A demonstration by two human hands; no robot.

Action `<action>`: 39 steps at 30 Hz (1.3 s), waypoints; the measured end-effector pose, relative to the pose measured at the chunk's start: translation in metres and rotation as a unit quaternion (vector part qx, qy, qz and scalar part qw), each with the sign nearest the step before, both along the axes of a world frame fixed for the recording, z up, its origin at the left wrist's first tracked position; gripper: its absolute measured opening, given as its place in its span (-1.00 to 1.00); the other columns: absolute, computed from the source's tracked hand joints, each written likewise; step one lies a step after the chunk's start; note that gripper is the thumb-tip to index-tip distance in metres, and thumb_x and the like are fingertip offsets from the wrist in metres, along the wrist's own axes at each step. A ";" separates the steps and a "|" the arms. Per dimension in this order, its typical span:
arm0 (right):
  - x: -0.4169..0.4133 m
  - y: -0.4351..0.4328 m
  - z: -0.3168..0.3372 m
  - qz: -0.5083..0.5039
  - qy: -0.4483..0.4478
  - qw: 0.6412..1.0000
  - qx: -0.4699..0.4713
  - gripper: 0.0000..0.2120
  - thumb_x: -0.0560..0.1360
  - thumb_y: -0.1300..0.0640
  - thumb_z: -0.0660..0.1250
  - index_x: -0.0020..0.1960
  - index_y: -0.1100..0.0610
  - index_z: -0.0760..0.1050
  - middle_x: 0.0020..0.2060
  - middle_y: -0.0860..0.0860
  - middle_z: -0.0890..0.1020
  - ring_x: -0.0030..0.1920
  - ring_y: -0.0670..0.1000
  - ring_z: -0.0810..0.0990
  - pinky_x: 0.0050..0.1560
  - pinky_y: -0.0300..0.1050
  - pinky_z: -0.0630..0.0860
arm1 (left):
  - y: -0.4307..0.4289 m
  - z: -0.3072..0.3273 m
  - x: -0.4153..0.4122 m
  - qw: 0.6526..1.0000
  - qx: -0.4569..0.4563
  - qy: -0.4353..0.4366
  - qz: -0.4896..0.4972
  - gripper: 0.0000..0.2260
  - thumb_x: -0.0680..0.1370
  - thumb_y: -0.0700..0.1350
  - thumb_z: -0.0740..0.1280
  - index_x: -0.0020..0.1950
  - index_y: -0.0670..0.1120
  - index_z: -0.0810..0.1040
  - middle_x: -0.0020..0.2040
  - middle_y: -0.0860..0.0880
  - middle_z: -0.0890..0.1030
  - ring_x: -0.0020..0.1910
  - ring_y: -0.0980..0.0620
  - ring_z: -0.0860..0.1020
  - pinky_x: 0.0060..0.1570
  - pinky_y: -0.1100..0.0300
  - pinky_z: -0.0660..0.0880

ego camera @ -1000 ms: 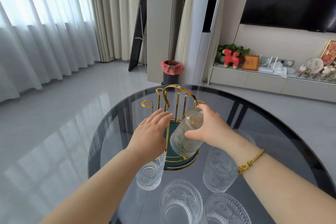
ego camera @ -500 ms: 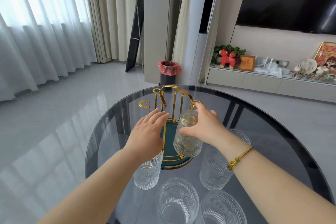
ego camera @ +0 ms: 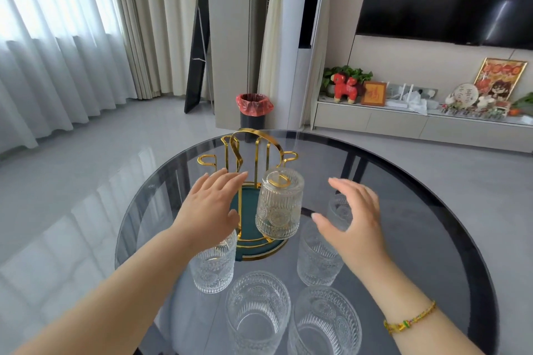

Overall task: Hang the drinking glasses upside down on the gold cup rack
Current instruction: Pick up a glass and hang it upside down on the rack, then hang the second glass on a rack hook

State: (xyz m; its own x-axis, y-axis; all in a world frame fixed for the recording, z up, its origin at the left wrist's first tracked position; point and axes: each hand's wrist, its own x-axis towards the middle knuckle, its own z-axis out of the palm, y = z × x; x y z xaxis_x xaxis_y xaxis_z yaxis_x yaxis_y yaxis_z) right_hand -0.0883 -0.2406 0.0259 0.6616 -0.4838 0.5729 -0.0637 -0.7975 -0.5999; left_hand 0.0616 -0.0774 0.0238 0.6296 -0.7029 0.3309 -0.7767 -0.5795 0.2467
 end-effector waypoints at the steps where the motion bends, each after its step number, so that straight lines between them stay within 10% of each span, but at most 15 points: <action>1: -0.008 -0.001 -0.008 -0.014 -0.014 1.000 -0.017 -0.52 0.27 0.25 0.46 0.16 0.18 0.45 0.05 -0.04 0.44 0.13 -0.13 0.28 0.24 -0.24 0.17 | -0.001 0.000 -0.001 1.000 -0.003 -0.007 0.001 -0.45 0.51 -0.15 0.18 0.42 0.05 0.01 0.47 0.02 0.16 0.47 0.02 -0.02 0.40 0.10 -0.25; 4: -0.026 -0.005 -0.032 -0.029 -0.032 0.999 0.024 -0.54 0.27 0.29 0.46 0.13 0.20 0.45 0.04 -0.05 0.43 0.13 -0.11 0.32 0.21 -0.46 0.14 | -0.006 -0.002 -0.007 0.999 -0.018 -0.029 -0.005 -0.46 0.50 -0.12 0.20 0.42 0.02 0.05 0.47 0.02 0.18 0.47 0.03 -0.02 0.34 0.16 -0.32; 16: -0.038 -0.012 -0.101 0.012 0.110 0.945 0.307 -0.33 0.27 0.11 0.48 0.29 0.03 0.24 0.19 -0.07 0.40 0.21 -0.07 0.36 0.20 -0.19 0.27 | -0.022 -0.003 -0.012 0.996 0.054 -0.057 0.033 -0.39 0.49 0.12 0.19 0.42 -0.03 0.01 0.45 -0.03 0.22 0.46 -0.04 0.04 0.44 0.03 -0.01; 39: -0.030 -0.018 -0.090 0.032 0.128 0.945 0.299 -0.38 0.18 0.18 0.52 0.10 -0.08 0.28 0.01 -0.20 0.47 0.06 -0.07 0.46 0.06 -0.15 0.36 | -0.004 0.005 0.008 0.998 0.060 -0.010 0.035 -0.38 0.45 0.12 0.26 0.41 0.03 0.05 0.45 0.01 0.23 0.45 -0.01 0.05 0.41 0.00 0.11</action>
State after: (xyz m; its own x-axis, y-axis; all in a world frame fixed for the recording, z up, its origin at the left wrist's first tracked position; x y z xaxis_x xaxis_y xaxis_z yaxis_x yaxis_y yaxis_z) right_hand -0.1181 -0.2590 -0.0643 0.7799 -0.6254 0.0260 -0.2319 -0.3273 -0.9160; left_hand 0.0694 -0.0810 0.0292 0.6721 -0.6930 0.2608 -0.7378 -0.6565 0.1571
